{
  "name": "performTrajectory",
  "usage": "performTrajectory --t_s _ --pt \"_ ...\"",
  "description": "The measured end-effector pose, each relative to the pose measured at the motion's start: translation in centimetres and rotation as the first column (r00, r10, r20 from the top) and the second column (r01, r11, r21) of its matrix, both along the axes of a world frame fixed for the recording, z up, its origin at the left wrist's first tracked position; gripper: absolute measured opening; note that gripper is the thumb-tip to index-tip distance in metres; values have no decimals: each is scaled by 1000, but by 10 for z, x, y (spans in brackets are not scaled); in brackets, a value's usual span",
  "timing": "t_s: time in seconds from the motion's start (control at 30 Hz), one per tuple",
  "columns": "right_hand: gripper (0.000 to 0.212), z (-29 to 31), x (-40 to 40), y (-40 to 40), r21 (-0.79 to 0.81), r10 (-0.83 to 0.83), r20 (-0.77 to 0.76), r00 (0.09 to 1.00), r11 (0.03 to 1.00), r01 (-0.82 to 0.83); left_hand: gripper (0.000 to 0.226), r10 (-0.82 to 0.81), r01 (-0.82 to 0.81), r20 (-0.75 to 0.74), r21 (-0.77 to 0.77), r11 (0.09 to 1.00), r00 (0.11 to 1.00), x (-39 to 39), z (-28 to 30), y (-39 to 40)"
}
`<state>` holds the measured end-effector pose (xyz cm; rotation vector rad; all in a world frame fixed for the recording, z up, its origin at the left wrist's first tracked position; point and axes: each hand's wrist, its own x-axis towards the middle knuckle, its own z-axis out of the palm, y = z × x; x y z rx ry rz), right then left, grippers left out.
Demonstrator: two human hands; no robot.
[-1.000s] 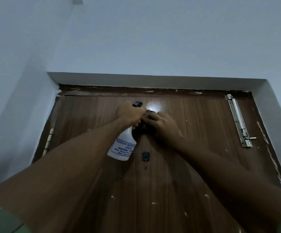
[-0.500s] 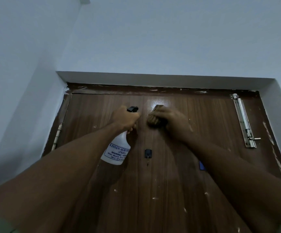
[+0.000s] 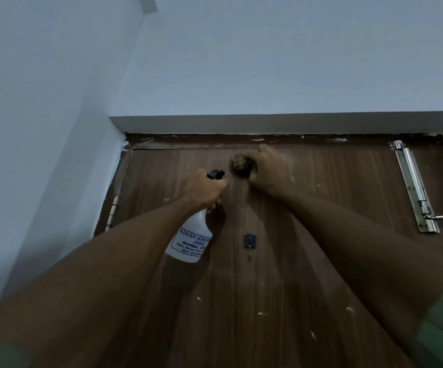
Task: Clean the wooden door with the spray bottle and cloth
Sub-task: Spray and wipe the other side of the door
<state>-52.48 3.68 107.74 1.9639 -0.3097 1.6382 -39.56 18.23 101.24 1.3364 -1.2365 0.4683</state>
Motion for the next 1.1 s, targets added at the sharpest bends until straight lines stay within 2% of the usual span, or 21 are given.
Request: performTrajectory --t_s 0.07,0.13,0.17,0.23,0.3,0.37,0.43,0.5,0.57,0.8,0.93,1.0,1.07,1.1 --pt "46 23 13 15 119 -23 107 994 993 10 27 -2 2 5 -13 1000 1000 7 7 1" --pt "49 20 30 26 113 -66 150 986 992 49 27 -13 13 1 -25 1000 1000 13 10 5" --pt "50 10 40 28 62 -67 136 988 996 59 26 -16 16 7 -27 999 1000 15 10 8" --pt "46 -25 64 28 -129 -6 10 1000 992 7 25 3 -2 18 -30 1000 1000 27 11 15" --pt "45 -54 66 20 -266 -5 -206 979 962 -52 27 25 -24 30 -35 999 999 35 12 19" --pt "46 -42 65 16 -317 -53 -262 964 948 -34 27 10 -9 39 -22 1000 999 47 10 23" --pt "49 -9 65 20 -203 8 -69 998 979 -22 24 5 -4 51 -9 1000 999 53 9 29" --pt "51 19 71 30 -25 -4 113 994 1000 7 24 16 -15 44 -27 1000 999 61 7 36" --pt "55 27 83 41 46 -49 150 987 998 43 25 30 -29 20 -43 999 999 70 6 43" --pt "56 19 93 40 -12 -133 195 972 990 138 29 11 -16 -72 -63 998 997 93 1 58" --pt "60 -6 121 51 -76 -29 127 992 996 39 29 -30 18 -106 -116 993 994 101 2 59" --pt "52 -33 137 54 -224 36 -10 999 974 -37 28 -40 28 -96 -124 992 995 101 2 60" --pt "50 -44 140 52 -370 -11 -186 982 927 -59 26 -44 34 -77 -117 993 996 103 1 63" --pt "54 -37 137 53 -408 -51 -223 974 912 -46 25 -42 35 -68 -110 993 997 105 0 66"
